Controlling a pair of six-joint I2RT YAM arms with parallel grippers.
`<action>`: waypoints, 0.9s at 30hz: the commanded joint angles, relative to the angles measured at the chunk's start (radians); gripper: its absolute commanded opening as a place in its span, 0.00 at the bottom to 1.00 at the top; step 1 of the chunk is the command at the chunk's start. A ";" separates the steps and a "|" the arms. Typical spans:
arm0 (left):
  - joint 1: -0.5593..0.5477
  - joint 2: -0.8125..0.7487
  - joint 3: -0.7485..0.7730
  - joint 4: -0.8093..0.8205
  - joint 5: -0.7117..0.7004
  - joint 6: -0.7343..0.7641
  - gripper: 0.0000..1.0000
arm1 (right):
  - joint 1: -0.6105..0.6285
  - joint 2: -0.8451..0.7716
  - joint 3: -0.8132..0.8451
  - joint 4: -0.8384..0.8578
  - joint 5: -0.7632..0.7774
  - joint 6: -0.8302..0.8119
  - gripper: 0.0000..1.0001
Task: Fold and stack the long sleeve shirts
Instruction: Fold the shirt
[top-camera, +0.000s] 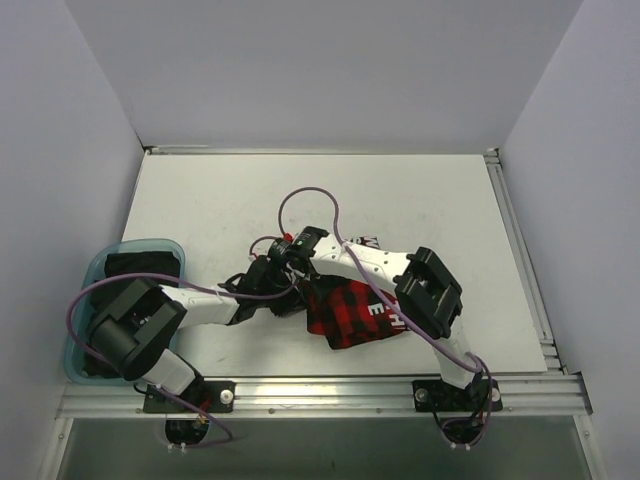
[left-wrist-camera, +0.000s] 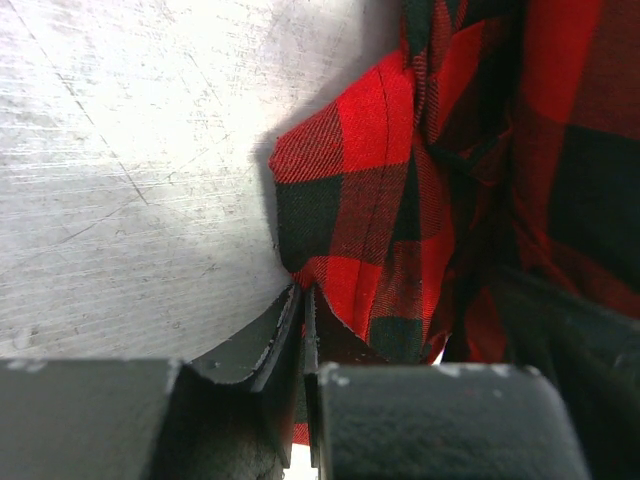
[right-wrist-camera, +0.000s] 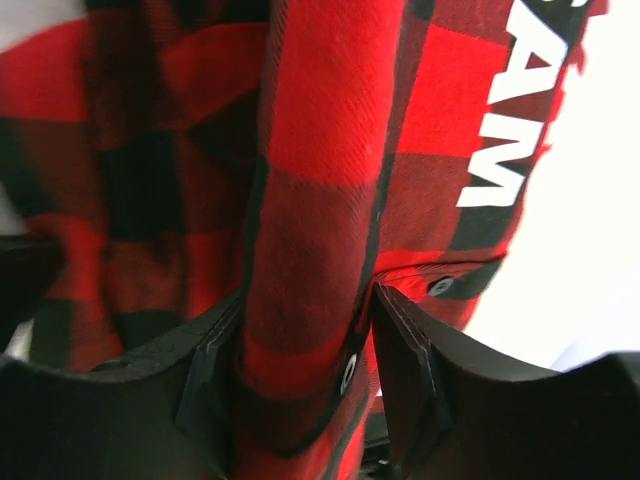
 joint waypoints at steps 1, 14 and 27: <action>-0.014 0.016 -0.016 -0.036 -0.029 0.010 0.13 | 0.034 -0.100 -0.023 0.017 -0.064 0.038 0.47; -0.014 -0.009 -0.030 -0.039 -0.041 0.004 0.13 | 0.028 -0.295 -0.216 0.255 -0.248 0.109 0.64; -0.014 -0.063 -0.037 -0.062 -0.058 -0.003 0.16 | 0.022 -0.436 -0.382 0.356 -0.256 0.187 0.52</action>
